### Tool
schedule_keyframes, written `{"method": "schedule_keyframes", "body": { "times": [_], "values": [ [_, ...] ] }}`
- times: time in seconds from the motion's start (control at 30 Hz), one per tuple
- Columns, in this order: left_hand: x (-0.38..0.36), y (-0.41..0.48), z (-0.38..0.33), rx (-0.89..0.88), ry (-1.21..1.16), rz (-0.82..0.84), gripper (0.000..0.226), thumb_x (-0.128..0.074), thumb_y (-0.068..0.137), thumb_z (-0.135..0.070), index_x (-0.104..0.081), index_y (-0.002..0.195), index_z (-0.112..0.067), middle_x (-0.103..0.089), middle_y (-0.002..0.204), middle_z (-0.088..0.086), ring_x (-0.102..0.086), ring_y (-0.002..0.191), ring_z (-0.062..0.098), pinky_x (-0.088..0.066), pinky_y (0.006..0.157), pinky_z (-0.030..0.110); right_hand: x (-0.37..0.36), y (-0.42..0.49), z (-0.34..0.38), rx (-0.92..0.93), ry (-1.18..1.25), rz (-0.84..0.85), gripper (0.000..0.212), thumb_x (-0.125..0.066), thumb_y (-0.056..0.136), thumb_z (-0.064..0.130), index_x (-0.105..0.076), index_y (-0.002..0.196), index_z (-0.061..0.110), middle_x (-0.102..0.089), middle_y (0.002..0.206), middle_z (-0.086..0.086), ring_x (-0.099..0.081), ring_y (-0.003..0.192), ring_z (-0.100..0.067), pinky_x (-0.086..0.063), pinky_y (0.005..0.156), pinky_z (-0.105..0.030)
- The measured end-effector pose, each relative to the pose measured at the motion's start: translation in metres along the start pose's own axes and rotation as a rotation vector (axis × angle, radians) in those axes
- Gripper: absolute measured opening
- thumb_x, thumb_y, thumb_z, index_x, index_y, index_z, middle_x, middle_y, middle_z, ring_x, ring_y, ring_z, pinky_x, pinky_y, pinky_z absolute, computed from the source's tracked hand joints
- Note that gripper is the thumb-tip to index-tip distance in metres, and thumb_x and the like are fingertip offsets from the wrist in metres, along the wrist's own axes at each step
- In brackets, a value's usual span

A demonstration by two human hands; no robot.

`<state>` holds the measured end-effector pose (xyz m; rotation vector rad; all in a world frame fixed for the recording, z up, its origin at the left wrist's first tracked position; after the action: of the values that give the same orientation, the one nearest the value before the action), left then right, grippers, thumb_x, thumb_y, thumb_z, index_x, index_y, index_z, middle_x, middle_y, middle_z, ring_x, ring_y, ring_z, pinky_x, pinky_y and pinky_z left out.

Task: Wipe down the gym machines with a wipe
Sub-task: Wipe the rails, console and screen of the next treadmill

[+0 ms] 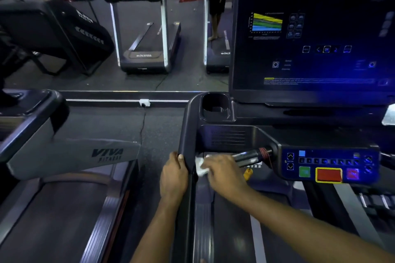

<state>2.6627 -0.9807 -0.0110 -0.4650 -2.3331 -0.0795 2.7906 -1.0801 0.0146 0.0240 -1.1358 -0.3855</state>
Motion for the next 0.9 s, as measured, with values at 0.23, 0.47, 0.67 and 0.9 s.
{"method": "schedule_keyframes", "body": {
  "times": [0.23, 0.47, 0.67, 0.9],
  "values": [
    [0.008, -0.029, -0.012, -0.071, 0.274, -0.239, 0.042, -0.033, 0.107, -0.036, -0.048, 0.130, -0.005, -0.071, 0.102, 0.023, -0.067, 0.090, 0.043, -0.051, 0.076, 0.048, -0.007, -0.047, -0.001, 0.085, -0.168, -0.089, 0.027, -0.050, 0.094, 0.035, -0.074, 0.105, 0.026, -0.065, 0.135, 0.006, -0.050, 0.134, -0.026, -0.026, 0.113, -0.048],
    [0.007, -0.029, -0.026, -0.165, 0.400, -0.257, 0.025, -0.037, 0.106, -0.031, -0.051, 0.105, -0.010, -0.072, 0.091, 0.018, -0.066, 0.082, 0.040, -0.040, 0.067, 0.042, -0.028, -0.010, -0.001, 0.004, -0.236, -0.028, 0.027, -0.059, 0.083, 0.017, -0.070, 0.107, 0.016, -0.068, 0.109, -0.007, -0.060, 0.116, -0.031, -0.036, 0.110, -0.042],
    [0.005, -0.026, -0.026, -0.195, 0.415, -0.282, 0.020, -0.041, 0.105, -0.027, -0.052, 0.103, -0.009, -0.071, 0.085, 0.017, -0.065, 0.078, 0.040, -0.031, 0.065, 0.038, -0.042, -0.021, 0.003, 0.062, -0.390, 0.053, 0.055, -0.053, 0.084, 0.020, -0.054, 0.137, 0.005, -0.057, 0.133, -0.013, -0.049, 0.129, -0.032, -0.030, 0.120, -0.046],
    [0.001, -0.023, -0.021, -0.194, 0.411, -0.275, 0.017, -0.044, 0.102, -0.022, -0.052, 0.097, -0.009, -0.069, 0.080, 0.018, -0.064, 0.075, 0.040, -0.031, 0.063, 0.039, -0.040, 0.012, 0.013, 0.074, -0.507, 0.215, 0.036, -0.056, 0.090, 0.025, -0.054, 0.123, 0.010, -0.060, 0.119, -0.010, -0.055, 0.109, -0.028, -0.039, 0.100, -0.038]
  ]
}}
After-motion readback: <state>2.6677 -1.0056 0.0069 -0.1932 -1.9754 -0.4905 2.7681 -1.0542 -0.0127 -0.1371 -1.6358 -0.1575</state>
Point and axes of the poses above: each hand's wrist, its own y-axis towards the middle knuckle, its own x-axis out of the back of the hand, z = x × y, the point moved 5 cm from there along y, towards the middle knuckle
